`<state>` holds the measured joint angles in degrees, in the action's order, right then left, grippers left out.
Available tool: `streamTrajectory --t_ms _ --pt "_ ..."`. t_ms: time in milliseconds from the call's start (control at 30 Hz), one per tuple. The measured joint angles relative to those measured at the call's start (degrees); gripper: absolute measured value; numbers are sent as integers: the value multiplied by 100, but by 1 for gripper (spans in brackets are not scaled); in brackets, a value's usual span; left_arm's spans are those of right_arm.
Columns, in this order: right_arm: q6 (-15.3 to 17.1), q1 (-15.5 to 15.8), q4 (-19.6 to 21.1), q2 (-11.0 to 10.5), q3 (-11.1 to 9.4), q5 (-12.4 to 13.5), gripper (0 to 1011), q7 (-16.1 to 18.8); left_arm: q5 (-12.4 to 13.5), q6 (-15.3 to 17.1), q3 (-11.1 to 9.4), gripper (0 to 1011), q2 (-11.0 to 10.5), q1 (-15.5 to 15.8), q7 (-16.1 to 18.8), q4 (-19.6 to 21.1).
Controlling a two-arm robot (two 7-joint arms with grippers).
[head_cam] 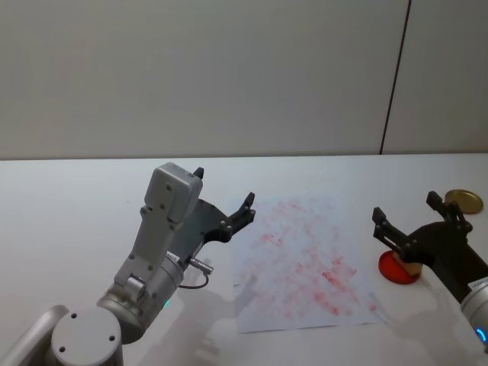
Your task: Use the one hand to pick up the stamp and affix it onto the A4 paper.
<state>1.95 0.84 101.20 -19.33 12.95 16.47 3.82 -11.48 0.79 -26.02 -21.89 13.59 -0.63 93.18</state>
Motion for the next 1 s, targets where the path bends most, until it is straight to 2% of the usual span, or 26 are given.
streamTrajectory --t_ms 600,1000 --pt "1 -1 3 0 -3 0 1003 3 0 0 0 993 0 0 0 0" --pt "156 -65 -169 -44 -87 102 1003 107 0 0 0 993 0 0 0 0"
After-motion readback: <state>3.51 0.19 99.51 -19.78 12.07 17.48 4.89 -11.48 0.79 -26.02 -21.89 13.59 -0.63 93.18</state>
